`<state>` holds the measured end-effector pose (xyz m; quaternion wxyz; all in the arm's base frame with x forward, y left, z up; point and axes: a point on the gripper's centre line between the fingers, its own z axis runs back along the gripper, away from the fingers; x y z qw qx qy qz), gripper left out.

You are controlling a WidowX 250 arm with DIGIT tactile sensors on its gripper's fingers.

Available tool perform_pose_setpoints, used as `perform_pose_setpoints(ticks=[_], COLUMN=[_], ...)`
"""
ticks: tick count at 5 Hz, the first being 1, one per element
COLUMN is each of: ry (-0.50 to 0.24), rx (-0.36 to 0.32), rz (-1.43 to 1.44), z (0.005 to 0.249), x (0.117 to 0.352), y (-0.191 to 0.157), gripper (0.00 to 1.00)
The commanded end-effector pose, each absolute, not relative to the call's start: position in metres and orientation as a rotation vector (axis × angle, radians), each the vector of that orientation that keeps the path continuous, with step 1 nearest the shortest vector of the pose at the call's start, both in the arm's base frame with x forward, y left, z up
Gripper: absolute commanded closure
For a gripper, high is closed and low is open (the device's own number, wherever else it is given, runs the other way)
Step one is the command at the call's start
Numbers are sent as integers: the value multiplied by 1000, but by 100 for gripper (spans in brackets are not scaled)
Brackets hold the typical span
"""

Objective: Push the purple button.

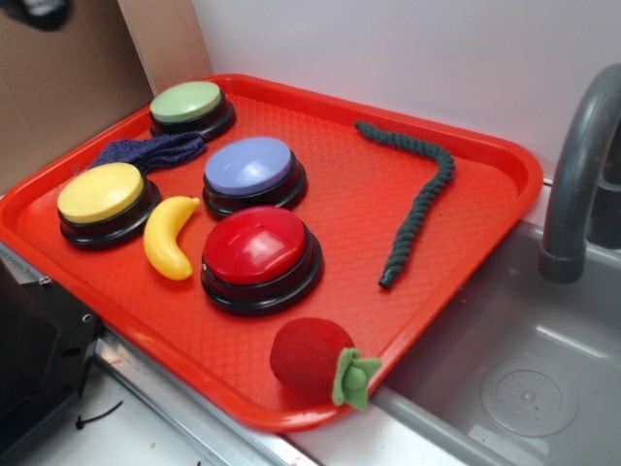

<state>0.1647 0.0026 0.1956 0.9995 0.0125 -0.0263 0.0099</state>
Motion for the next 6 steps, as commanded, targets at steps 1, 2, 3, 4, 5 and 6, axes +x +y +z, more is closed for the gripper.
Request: perform_pose_setpoints(ticks=[1, 2, 3, 4, 5, 6], ry=[-122, -110, -101, -84, -42, -73], rx=[9, -13, -22, -40, 8, -17], rz=[-9, -33, -55, -69, -79, -89], z=[138, 107, 80, 60, 54, 69], x=[215, 226, 255, 266, 271, 268], y=[13, 22, 17, 13, 10, 5], gripper=[0, 0, 0, 0, 0, 0])
